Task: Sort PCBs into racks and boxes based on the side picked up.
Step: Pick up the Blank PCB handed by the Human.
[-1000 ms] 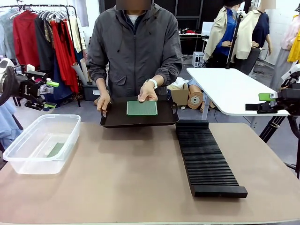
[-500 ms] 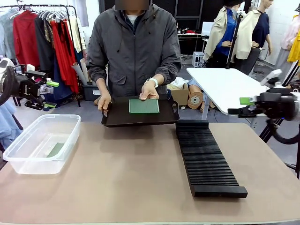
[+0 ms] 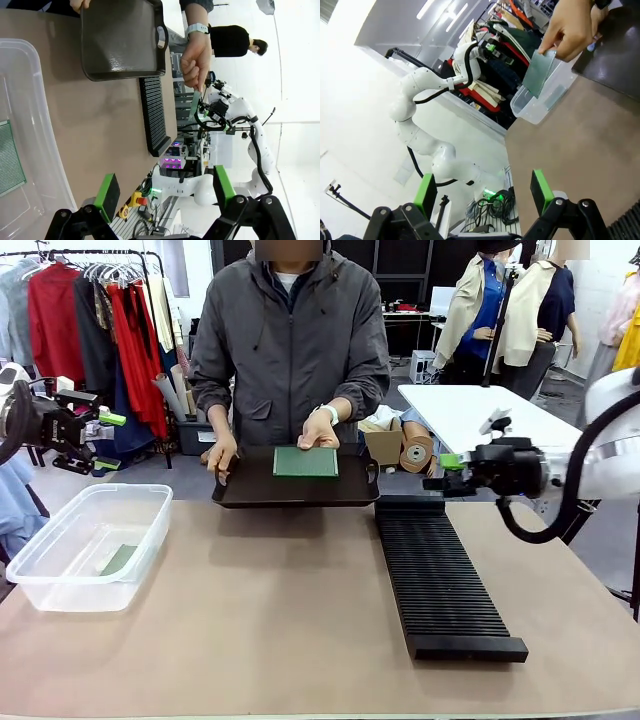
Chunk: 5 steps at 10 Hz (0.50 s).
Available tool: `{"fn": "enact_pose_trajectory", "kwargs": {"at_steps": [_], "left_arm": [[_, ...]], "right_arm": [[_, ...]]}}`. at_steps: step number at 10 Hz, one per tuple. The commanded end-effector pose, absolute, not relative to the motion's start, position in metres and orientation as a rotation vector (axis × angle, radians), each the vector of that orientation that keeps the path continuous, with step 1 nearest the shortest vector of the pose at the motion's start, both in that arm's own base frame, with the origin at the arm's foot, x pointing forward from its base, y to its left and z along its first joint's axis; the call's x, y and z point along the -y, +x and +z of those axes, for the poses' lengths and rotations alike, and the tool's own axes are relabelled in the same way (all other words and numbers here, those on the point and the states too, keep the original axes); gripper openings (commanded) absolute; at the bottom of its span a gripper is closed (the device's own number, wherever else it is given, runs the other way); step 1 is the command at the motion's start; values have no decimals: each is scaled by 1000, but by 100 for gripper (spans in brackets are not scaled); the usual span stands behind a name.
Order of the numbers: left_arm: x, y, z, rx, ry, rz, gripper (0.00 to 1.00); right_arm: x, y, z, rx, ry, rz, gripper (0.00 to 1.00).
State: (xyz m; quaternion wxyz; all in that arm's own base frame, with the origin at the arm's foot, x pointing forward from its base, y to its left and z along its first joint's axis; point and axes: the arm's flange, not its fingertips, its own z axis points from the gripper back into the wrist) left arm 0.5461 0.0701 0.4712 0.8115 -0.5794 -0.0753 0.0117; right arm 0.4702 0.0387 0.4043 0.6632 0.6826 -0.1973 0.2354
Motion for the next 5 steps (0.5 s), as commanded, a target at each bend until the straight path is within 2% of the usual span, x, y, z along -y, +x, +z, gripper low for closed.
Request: {"fn": "enact_pose_trajectory", "kwargs": {"at_steps": [1, 5], "left_arm": [[-70, 544, 474, 165, -1225, 23, 97], [-70, 544, 474, 165, -1225, 23, 97]], "right_arm": [[-59, 488, 401, 439, 1556, 541, 100], [-103, 513, 386, 462, 1603, 491, 100]]}}
